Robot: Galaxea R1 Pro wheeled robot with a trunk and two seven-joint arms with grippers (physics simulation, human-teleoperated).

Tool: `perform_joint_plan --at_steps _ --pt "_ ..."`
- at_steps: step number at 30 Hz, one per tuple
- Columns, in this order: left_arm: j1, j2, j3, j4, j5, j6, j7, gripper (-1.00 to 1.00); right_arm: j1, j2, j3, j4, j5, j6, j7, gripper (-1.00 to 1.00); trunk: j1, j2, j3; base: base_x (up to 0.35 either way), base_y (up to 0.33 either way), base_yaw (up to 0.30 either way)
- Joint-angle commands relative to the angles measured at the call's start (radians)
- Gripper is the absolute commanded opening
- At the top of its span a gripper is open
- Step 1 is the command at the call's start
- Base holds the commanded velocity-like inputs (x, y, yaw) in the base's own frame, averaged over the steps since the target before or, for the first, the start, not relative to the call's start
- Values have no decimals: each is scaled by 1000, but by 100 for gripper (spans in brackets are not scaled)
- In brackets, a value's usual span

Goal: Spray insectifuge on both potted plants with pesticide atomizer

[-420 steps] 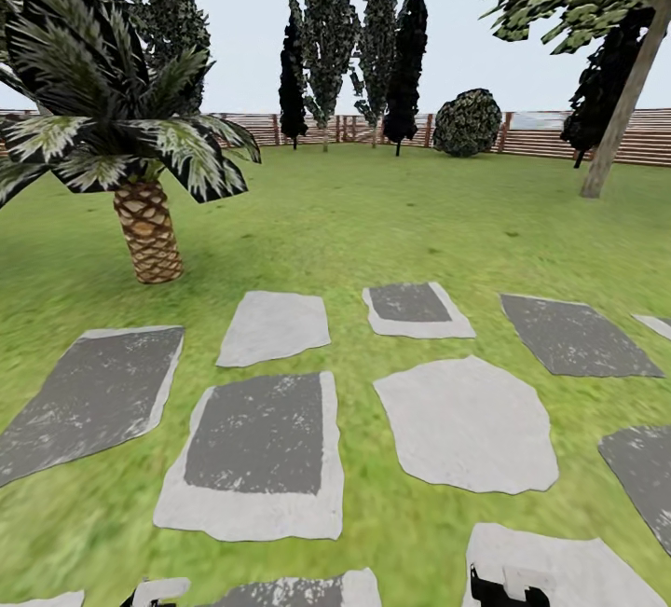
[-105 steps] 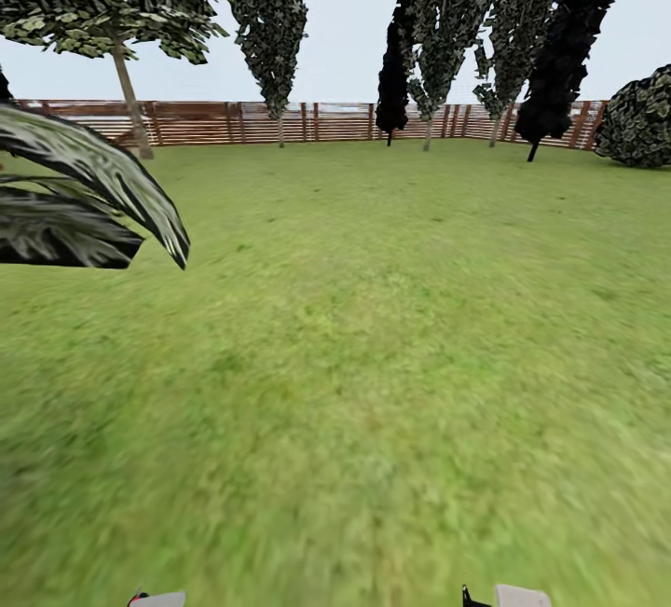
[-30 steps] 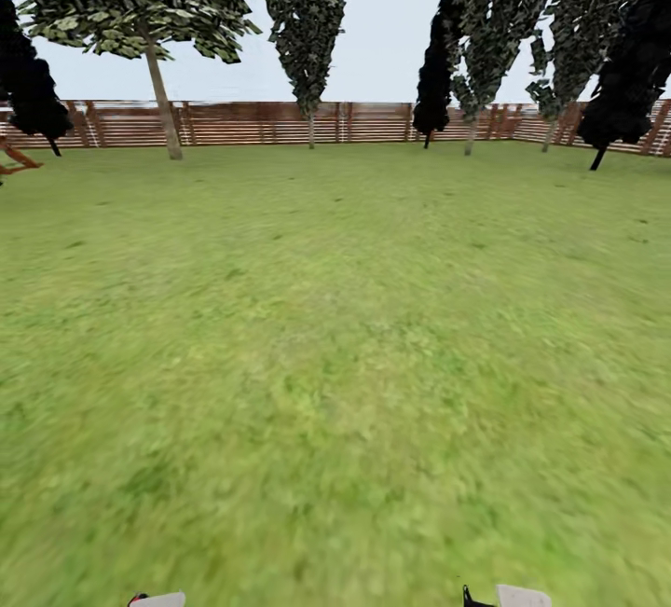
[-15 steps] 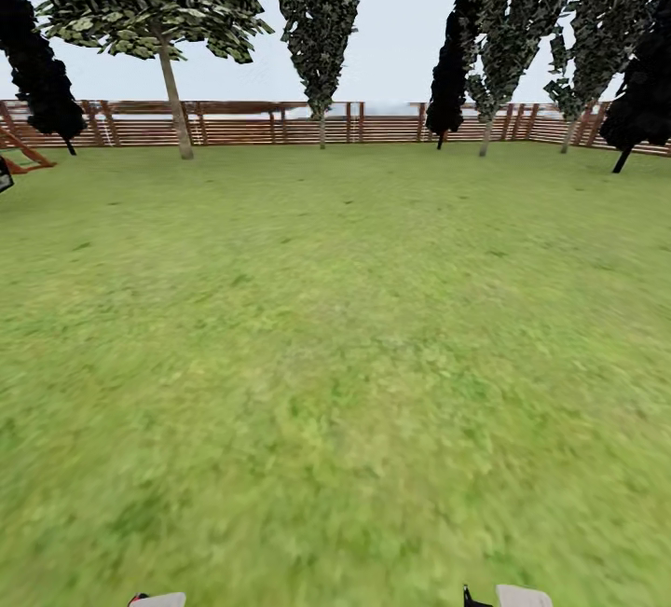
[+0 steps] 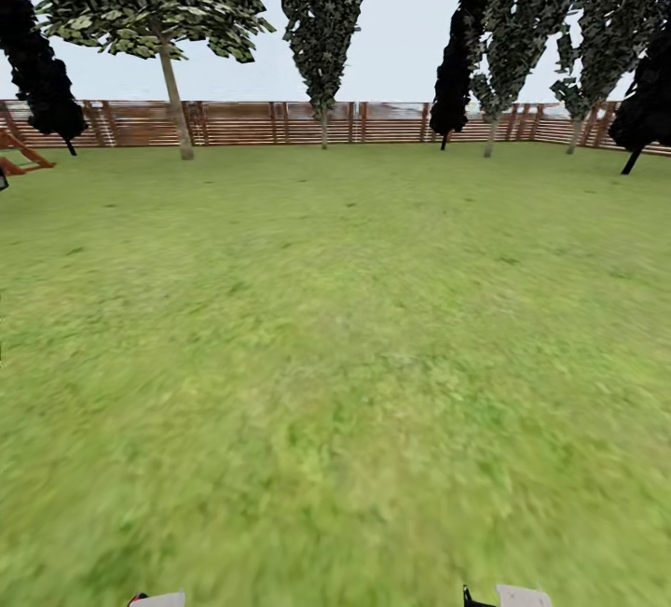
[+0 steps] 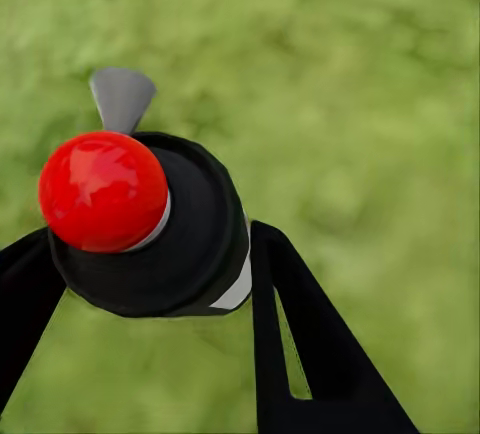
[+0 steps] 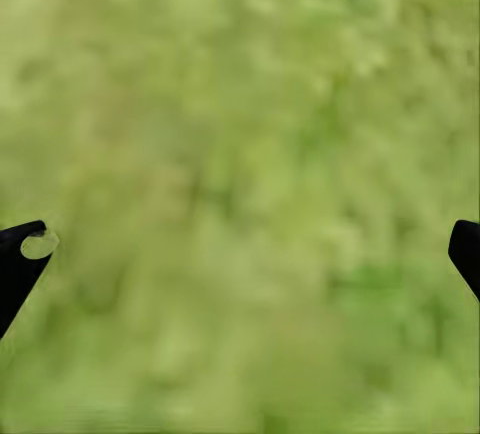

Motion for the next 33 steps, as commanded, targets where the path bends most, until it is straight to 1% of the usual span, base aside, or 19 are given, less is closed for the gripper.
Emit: perform_joint_plan --at_steps 1,7,33 --pt "-1 0 5 1 -11 -3 4 -100 0 0 9 0 -5 -2 -5 100 0 0 -1 340 0 162" --pt "-1 0 5 1 -11 -3 4 -100 0 0 9 0 -5 -2 -5 100 0 0 -1 340 0 229" --pt "-1 0 6 1 -10 -3 5 -100 0 0 9 0 -5 -2 -3 100 0 0 -1 340 0 275"
